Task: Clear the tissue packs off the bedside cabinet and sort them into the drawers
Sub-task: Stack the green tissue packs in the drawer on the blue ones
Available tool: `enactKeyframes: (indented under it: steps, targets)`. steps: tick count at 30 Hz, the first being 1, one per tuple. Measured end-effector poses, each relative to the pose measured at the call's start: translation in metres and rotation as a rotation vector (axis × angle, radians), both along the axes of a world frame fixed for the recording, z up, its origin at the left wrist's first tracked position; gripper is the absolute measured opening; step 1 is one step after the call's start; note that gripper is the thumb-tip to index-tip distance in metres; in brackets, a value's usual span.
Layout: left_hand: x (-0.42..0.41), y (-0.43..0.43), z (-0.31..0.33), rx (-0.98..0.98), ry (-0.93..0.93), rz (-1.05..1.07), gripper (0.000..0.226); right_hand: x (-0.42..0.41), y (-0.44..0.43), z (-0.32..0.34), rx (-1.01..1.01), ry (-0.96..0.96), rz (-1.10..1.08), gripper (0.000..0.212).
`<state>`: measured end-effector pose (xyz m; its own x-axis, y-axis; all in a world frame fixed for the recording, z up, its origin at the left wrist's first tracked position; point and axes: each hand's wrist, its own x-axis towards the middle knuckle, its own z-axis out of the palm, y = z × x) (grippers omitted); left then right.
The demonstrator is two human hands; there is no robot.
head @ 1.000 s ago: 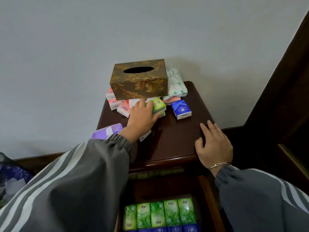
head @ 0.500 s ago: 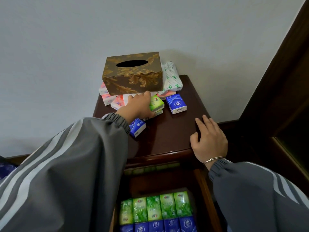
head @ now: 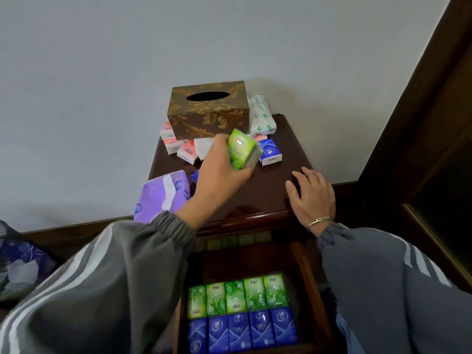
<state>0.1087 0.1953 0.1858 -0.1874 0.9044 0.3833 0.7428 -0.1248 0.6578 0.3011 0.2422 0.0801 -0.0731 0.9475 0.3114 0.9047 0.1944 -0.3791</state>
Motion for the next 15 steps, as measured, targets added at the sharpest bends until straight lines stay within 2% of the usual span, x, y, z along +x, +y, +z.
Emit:
enactKeyframes:
  steps: [3, 6, 7, 9, 11, 15]
  targets:
    - [0.010, -0.059, -0.016, -0.079, -0.147, 0.026, 0.053, 0.005, -0.011, 0.022, -0.059, 0.296, 0.046, 0.030]
    - [0.021, -0.108, -0.054, -0.212, -0.213, 0.060, 0.051, 0.003, -0.056, 0.037, -0.058, 0.538, 0.226, 0.022]
    - [0.025, -0.120, -0.067, -0.252, -0.236, 0.076, 0.050, 0.000, -0.077, 0.039, -0.176, 0.583, 0.282, 0.023]
    - [0.035, -0.139, -0.089, -0.310, -0.266, 0.116, 0.049, -0.005, -0.112, 0.038, -0.548, 0.607, 0.334, 0.030]
    - [0.046, -0.151, -0.107, -0.329, -0.255, 0.132, 0.049, -0.006, -0.130, 0.028, -0.817, 0.639, 0.345, 0.026]
    - [0.062, -0.163, -0.136, -0.333, -0.182, 0.122, 0.051, -0.005, -0.137, 0.005, -0.970, 0.641, 0.281, 0.036]
